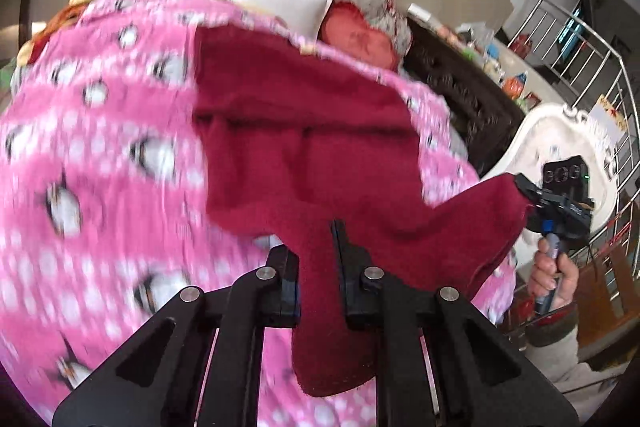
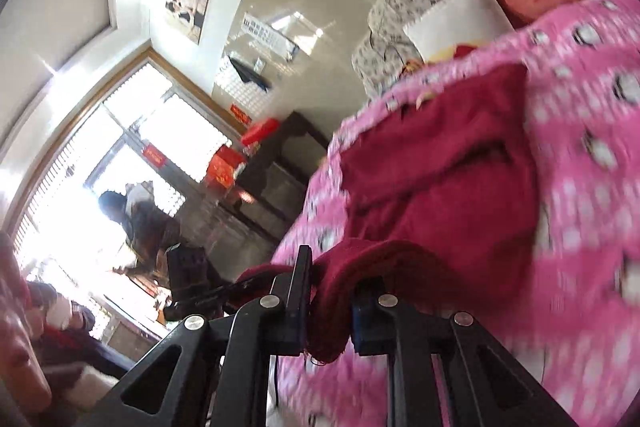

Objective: Fold small clothes
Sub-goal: 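Fold the held hem toward the collar with the left tool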

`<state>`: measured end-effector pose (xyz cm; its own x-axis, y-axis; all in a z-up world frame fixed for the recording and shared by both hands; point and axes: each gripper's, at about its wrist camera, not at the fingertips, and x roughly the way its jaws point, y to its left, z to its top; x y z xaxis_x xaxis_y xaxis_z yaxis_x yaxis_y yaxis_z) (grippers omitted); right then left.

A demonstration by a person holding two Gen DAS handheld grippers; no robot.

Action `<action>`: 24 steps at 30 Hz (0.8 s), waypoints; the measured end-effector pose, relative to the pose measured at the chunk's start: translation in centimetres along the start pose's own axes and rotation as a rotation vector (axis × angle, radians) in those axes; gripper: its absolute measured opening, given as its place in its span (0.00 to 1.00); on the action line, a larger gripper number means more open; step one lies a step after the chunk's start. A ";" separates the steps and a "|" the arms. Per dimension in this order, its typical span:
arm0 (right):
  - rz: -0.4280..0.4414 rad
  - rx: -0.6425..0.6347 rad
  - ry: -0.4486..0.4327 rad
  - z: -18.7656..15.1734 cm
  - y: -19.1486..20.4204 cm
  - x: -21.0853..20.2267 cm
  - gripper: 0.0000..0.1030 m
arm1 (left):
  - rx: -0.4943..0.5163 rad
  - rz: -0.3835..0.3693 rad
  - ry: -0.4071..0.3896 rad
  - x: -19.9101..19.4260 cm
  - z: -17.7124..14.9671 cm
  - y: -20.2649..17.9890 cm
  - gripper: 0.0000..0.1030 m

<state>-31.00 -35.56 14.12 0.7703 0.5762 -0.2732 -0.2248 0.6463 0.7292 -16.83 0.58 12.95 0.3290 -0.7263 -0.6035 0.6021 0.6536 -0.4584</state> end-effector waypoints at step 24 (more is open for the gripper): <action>-0.295 0.189 -0.137 21.0 -16.4 12.6 0.32 | -0.256 -0.002 0.089 16.7 23.2 12.9 0.22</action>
<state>-5.06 -49.38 11.86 0.8610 0.2983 -0.4119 0.1233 0.6633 0.7381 13.31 -8.05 12.05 0.2555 -0.7136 -0.6523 0.3957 0.6928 -0.6029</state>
